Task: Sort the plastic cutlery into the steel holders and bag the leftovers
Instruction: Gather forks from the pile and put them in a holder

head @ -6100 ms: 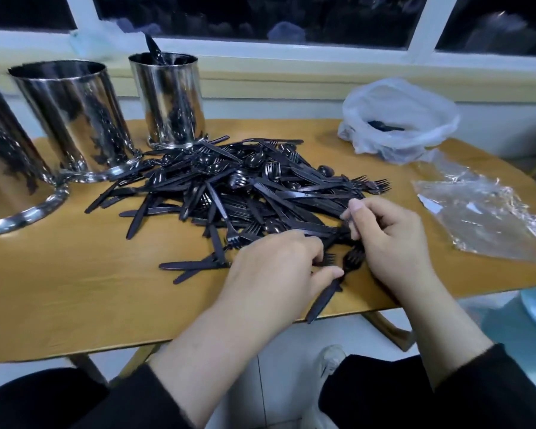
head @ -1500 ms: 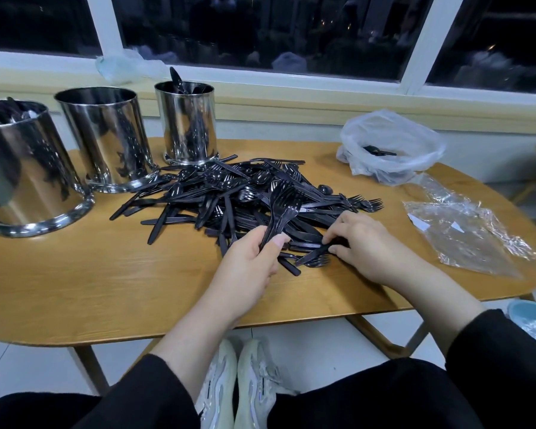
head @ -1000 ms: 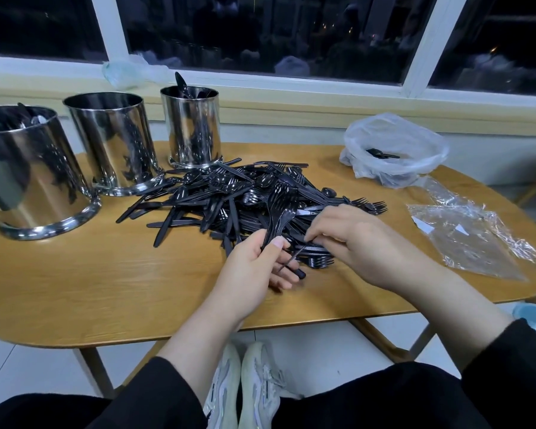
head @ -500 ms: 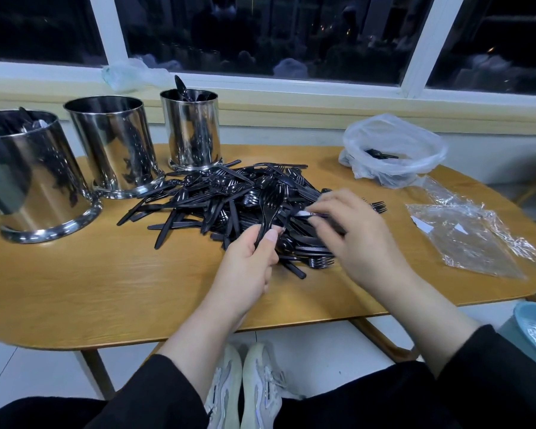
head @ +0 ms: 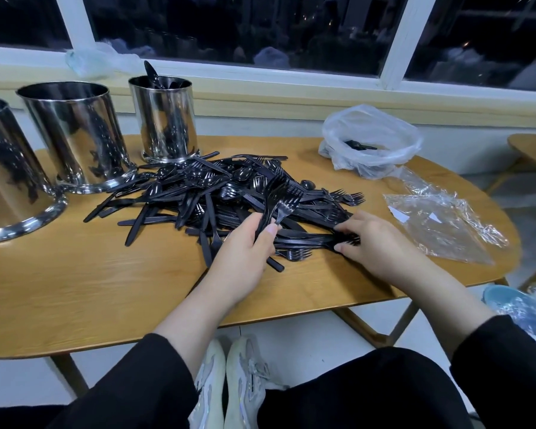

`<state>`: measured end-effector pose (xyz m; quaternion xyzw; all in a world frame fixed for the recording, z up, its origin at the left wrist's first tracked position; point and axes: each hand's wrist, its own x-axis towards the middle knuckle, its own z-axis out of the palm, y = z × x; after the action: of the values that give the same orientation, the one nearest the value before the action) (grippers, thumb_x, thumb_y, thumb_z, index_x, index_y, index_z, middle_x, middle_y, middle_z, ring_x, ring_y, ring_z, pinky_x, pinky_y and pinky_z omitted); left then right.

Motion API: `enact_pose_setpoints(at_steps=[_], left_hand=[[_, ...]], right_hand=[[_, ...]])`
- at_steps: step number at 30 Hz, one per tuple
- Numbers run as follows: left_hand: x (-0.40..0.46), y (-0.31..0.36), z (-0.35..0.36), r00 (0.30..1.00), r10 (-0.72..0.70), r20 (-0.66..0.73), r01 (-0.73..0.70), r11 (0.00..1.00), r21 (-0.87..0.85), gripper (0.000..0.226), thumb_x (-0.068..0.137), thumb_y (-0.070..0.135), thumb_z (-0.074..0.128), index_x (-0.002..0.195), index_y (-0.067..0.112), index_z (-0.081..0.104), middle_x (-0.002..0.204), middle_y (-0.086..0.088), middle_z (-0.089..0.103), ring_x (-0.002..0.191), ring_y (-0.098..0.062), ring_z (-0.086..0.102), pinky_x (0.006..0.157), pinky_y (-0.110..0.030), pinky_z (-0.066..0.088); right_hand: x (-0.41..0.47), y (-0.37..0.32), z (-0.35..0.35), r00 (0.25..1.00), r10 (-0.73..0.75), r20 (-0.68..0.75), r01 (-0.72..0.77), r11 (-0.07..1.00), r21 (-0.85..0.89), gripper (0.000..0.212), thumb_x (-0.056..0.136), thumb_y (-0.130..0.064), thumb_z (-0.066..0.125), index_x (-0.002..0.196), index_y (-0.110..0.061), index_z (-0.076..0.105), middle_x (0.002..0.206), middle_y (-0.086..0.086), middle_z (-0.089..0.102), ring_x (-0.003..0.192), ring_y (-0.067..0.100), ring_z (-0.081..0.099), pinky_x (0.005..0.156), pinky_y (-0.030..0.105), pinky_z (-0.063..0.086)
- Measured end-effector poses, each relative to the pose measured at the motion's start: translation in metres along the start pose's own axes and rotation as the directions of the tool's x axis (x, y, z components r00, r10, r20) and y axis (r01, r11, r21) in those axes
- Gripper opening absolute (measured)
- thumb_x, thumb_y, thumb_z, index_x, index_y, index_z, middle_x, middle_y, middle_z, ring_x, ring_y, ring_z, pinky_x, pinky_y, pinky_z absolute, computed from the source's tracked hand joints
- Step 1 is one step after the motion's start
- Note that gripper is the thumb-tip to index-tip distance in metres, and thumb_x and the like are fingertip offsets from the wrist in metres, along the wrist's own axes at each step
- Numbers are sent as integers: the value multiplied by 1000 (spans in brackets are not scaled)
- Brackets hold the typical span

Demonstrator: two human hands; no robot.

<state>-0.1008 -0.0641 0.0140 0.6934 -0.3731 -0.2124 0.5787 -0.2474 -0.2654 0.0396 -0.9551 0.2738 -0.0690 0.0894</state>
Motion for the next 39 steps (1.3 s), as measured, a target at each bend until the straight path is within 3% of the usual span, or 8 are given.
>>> enact_pose_setpoints(at_steps=[2, 5, 9, 16, 21, 28, 32, 39], left_hand=[[0, -4, -1, 1000, -11, -13, 10, 996, -84, 22, 109, 38, 44, 92, 39, 59, 62, 17, 50, 48, -2, 41, 54, -26, 32], [-2, -5, -3, 1000, -13, -2, 13, 981, -194, 24, 109, 35, 45, 91, 36, 61, 70, 0, 39, 53, -11, 27, 51, -30, 22], [-4, -1, -2, 1000, -4, 26, 8, 991, -131, 40, 109, 36, 44, 75, 49, 57, 68, 3, 36, 53, -12, 27, 51, -33, 23], [-4, -5, -3, 1000, -24, 5, 24, 990, -141, 22, 109, 37, 46, 98, 26, 61, 66, 6, 41, 54, -12, 28, 53, -34, 24], [-5, -1, -3, 1000, -10, 24, 14, 986, -168, 39, 109, 35, 45, 75, 47, 59, 67, 2, 39, 53, -11, 26, 51, -32, 22], [-7, 1, -2, 1000, -9, 18, 12, 986, -169, 46, 109, 34, 45, 68, 51, 56, 68, 2, 40, 53, -10, 28, 51, -31, 24], [-5, -2, -2, 1000, -9, 8, 10, 986, -167, 38, 109, 35, 46, 74, 45, 59, 69, 0, 40, 54, -11, 27, 51, -33, 23], [-7, -4, -2, 1000, -10, 11, 11, 989, -148, 34, 109, 37, 47, 76, 42, 57, 71, -1, 38, 56, -13, 27, 52, -34, 22]], right_hand=[[0, 0, 3, 1000, -5, 2, 5, 1000, -9, 41, 96, -36, 67, 134, -23, 64, 126, -6, 56, 115, 17, 54, 92, 26, 41], [0, 1, 3, 1000, -8, -10, 8, 1000, -12, 36, 96, -35, 67, 130, -23, 67, 126, -4, 58, 114, 17, 55, 91, 26, 40], [1, 2, 5, 1000, -12, -28, 12, 1000, 3, 26, 96, -29, 67, 121, -23, 71, 118, -5, 61, 109, 16, 56, 88, 25, 40], [-4, 3, 7, 994, 70, -81, -65, 996, 61, 27, 91, -39, 72, 113, -24, 68, 101, -8, 55, 92, 14, 53, 76, 28, 38], [-9, 2, 7, 992, 111, -55, -106, 991, 79, 32, 90, -45, 71, 116, -25, 67, 99, -8, 56, 91, 13, 53, 74, 28, 39], [-16, -1, 7, 986, 163, -43, -159, 985, 68, 44, 88, -58, 67, 117, -26, 62, 95, -11, 55, 86, 11, 53, 67, 27, 40], [-19, -3, 8, 987, 158, -25, -155, 984, 92, 41, 88, -48, 73, 121, -26, 64, 101, -7, 58, 92, 13, 53, 72, 27, 38], [-21, -1, 14, 966, 247, -72, -204, 907, 369, 17, 93, -27, 73, 109, -27, 69, 83, -8, 60, 76, 7, 55, 61, 18, 39]])
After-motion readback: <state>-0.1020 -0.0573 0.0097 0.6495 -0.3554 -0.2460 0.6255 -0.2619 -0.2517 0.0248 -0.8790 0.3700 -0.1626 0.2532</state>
